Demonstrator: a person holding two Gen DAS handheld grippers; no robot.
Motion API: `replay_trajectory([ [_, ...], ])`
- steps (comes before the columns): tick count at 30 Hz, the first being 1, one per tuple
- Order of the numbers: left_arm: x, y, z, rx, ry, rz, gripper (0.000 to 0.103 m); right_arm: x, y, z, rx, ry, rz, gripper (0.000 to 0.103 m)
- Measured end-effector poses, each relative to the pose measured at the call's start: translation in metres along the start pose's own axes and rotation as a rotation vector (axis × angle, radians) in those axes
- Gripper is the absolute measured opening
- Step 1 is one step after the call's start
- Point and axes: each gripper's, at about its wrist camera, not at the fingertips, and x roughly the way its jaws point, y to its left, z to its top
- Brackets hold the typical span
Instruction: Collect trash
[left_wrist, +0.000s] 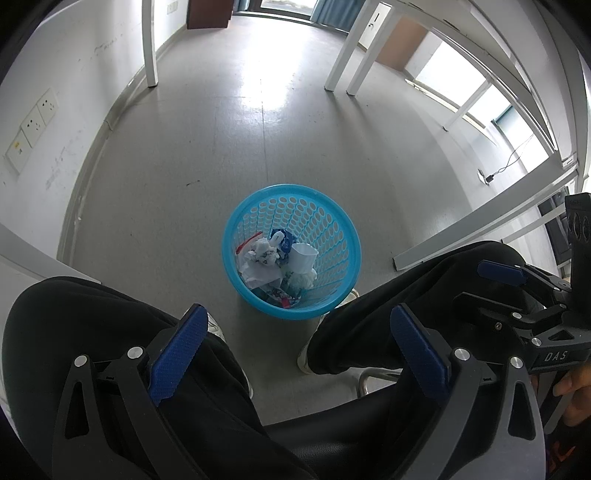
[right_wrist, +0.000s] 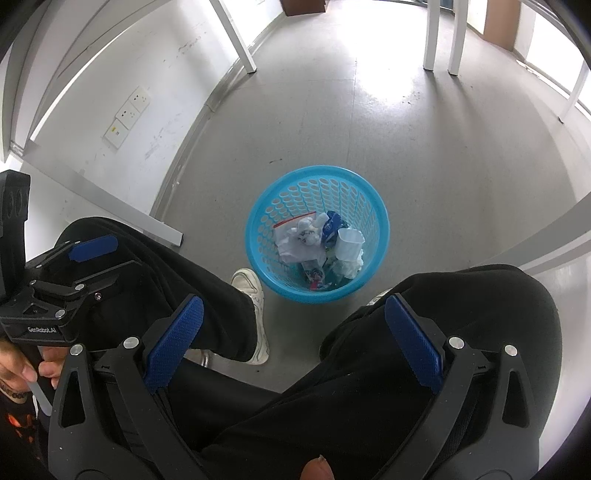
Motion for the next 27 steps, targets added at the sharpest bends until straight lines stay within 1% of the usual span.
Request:
replay_trajectory([
  [27,0.0053,-0.0024,-0.0068,0.000,0.012,-0.002,0.097,-0.0008,-0.0001,-0.0022,0.007,0.008,0.004,0.094],
])
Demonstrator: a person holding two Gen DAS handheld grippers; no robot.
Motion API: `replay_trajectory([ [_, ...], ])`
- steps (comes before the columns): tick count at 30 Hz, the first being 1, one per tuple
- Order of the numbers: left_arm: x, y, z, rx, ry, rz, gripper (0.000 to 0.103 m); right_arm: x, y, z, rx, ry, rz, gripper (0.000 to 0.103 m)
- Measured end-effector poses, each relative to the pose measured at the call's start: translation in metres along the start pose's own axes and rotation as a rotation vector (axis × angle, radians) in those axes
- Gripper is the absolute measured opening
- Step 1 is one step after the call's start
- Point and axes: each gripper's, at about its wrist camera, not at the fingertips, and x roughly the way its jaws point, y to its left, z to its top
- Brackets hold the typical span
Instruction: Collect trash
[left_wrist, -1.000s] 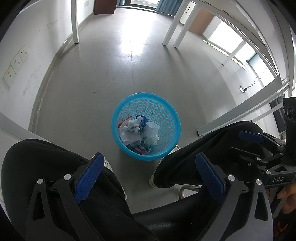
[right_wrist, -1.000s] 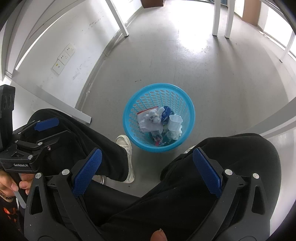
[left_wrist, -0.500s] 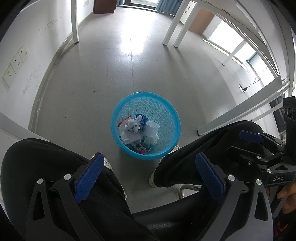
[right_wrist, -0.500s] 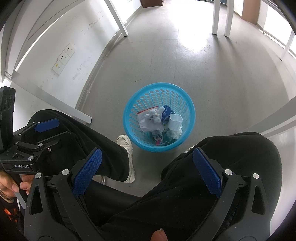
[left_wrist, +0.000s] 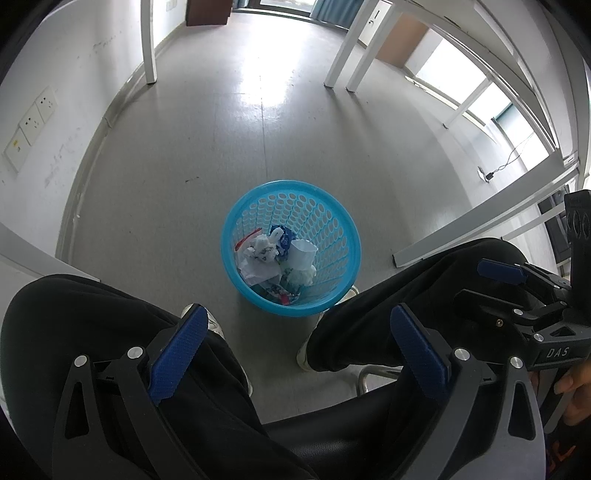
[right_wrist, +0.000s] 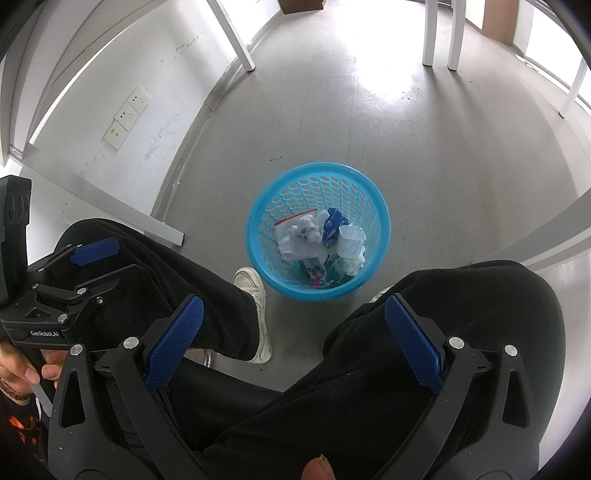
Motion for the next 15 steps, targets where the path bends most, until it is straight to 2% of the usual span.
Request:
replay_trajectory([
  [15,0.0010,0.0010,-0.0009,0.000,0.004,0.000,0.097,-0.0002,0.0005,-0.0011,0.002,0.003,0.001,0.094],
])
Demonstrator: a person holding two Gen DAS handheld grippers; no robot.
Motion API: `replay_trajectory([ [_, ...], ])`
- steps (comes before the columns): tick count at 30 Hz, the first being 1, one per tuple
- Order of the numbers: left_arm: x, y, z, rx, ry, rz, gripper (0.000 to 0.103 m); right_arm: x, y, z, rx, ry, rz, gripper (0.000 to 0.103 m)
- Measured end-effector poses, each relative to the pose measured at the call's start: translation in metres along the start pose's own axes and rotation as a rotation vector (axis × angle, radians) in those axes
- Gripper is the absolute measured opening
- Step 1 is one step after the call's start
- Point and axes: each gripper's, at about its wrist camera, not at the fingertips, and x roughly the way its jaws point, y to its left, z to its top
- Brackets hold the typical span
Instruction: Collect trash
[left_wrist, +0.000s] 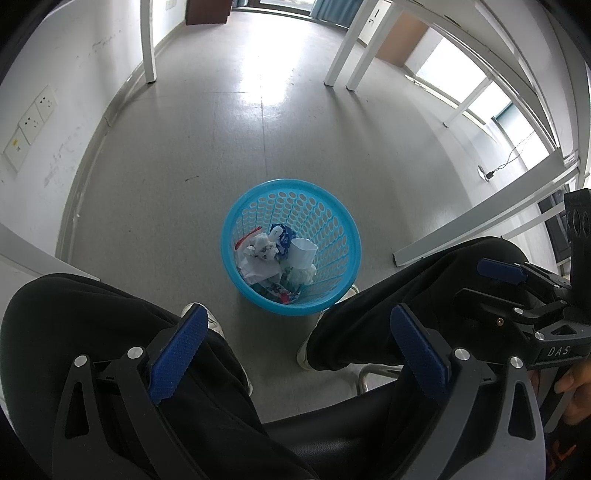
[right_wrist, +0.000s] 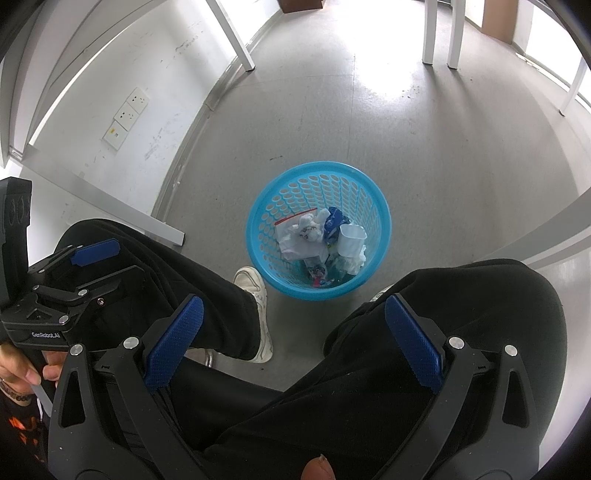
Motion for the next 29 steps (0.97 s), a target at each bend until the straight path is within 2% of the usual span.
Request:
replay_trajectory([
  [21,0.0007,0.0006,-0.0033,-0.001,0.007,0.001,0.097,-0.0013,0.0034,-0.0048,0.001,0.006,0.000,0.094],
  [29,0.0036,0.0041,-0.0052,-0.033,0.020,0.003,0.097,-0.0016,0.0028,-0.0041,0.001,0.007,0.000,0.094],
])
